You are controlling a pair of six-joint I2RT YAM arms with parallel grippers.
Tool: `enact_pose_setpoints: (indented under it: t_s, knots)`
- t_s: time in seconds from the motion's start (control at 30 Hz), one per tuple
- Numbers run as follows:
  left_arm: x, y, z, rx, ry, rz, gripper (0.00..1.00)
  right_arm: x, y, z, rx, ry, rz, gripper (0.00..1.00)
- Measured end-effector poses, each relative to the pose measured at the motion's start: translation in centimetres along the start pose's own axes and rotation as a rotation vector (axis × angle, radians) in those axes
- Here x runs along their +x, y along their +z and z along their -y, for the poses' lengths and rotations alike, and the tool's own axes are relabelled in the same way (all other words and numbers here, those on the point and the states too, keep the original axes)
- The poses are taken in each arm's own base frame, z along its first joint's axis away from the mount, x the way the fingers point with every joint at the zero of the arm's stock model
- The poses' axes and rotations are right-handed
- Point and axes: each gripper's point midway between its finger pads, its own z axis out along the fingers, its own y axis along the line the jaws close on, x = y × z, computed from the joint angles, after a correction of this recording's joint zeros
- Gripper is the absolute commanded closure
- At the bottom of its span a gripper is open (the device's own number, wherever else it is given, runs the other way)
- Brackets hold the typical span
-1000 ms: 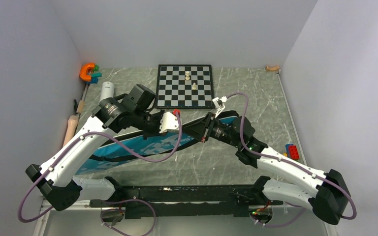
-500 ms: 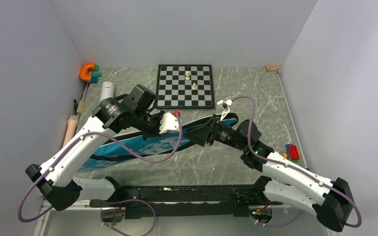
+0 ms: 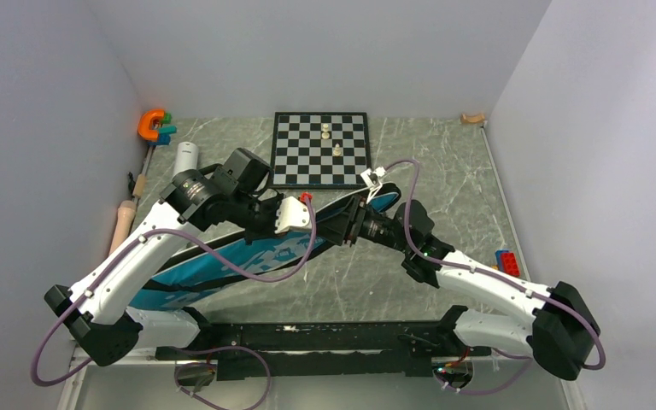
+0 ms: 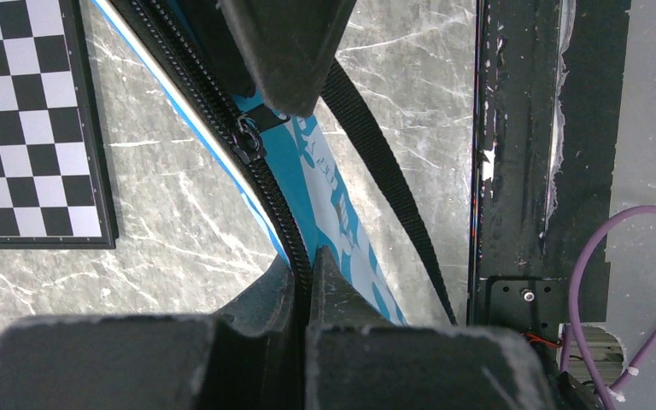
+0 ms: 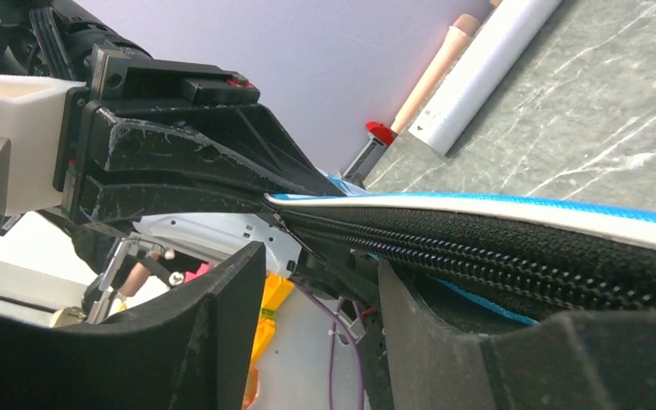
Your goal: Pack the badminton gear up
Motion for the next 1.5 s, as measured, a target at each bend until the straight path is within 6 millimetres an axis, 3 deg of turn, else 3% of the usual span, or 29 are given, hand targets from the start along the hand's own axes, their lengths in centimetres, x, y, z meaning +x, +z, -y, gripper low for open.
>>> enact_pose_setpoints:
  t_s: [0.4,0.57,0.7,0.93,1.1,1.5]
  knots:
    - [0.0,0.0,-0.1,-0.004,0.001,0.001,1.00,0.5,1.7,-0.5,-0.056,0.037,-0.005,0.63]
    - [-0.1,0.0,-0.2,-0.007,0.004,0.004,1.00,0.4,1.9,-0.7,-0.067,0.050,-0.002,0.81]
    - [-0.3,0.0,-0.3,-0.010,0.007,0.011,1.00,0.4,1.9,-0.9,-0.073,0.055,0.000,1.00]
    - [-0.5,0.1,-0.7,-0.026,0.013,0.020,1.00,0.2,1.5,-1.4,-0.077,0.056,0.006,1.00]
    - [-0.9,0.5,-1.2,-0.047,0.011,0.032,1.00,-0.2,0.1,-1.9,-0.060,0.041,0.036,1.00]
    - [0.0,1.4,-2.0,-0.091,0.016,-0.003,1.00,-0.3,-2.6,0.7,0.127,0.024,0.062,1.00]
